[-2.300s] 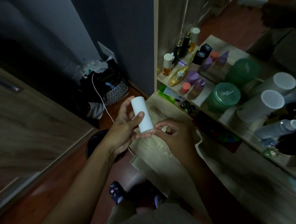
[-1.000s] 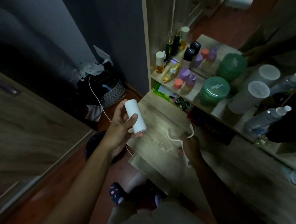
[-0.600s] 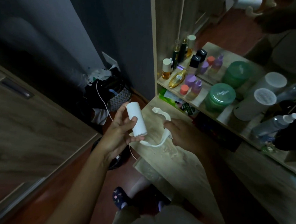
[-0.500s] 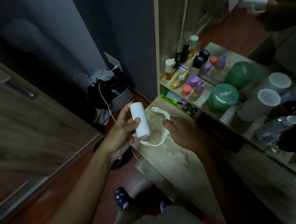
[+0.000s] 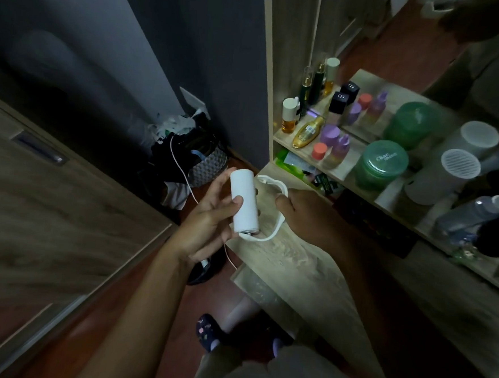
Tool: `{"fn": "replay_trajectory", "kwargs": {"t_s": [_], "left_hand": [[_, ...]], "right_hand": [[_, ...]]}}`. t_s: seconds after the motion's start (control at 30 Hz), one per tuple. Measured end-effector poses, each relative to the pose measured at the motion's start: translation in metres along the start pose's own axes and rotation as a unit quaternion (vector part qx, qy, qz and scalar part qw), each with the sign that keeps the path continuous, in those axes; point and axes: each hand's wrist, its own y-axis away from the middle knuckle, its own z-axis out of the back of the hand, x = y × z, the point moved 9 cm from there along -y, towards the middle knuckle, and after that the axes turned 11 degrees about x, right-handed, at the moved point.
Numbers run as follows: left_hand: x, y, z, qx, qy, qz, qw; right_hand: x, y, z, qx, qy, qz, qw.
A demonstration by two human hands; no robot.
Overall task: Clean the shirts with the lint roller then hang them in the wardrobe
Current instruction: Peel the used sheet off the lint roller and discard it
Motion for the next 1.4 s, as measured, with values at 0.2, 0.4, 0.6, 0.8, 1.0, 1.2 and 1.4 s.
{"fn": "replay_trajectory", "kwargs": {"t_s": [0.2,0.4,0.6,0.8,1.0,1.2,1.4], "left_hand": [[-0.01,-0.001,-0.005,-0.001,-0.05,-0.002,0.999],[-0.01,-0.003,-0.01,0.009,-0.075,0.001,0.997],[-0.013,-0.007,-0.016,0.035,-0.066,0.002,0.997],[-0.015,-0.01,-0.018,0.046,-0.073,0.003,0.996],[-0.017,-0.011,-0.019,0.051,-0.085,0.002,0.995],[-0.014,-0.014,-0.021,0.058,-0.069,0.01,0.996],[-0.012,-0.013,-0.022,0.076,-0.044,0.004,0.996]], "right_hand": [[0.001,0.004,0.013,-0.044,-0.033,0.004,0.998],[0.003,0.006,0.016,-0.017,-0.018,-0.002,1.0],[0.002,0.008,0.021,-0.021,-0.003,-0.013,1.0],[-0.001,0.007,0.025,-0.042,0.015,-0.008,0.999],[0.012,0.005,0.031,-0.096,0.081,0.074,0.989],[0.023,0.012,0.023,-0.087,0.226,0.157,0.958],[0.034,0.017,0.027,-0.118,0.25,0.235,0.932]]}}
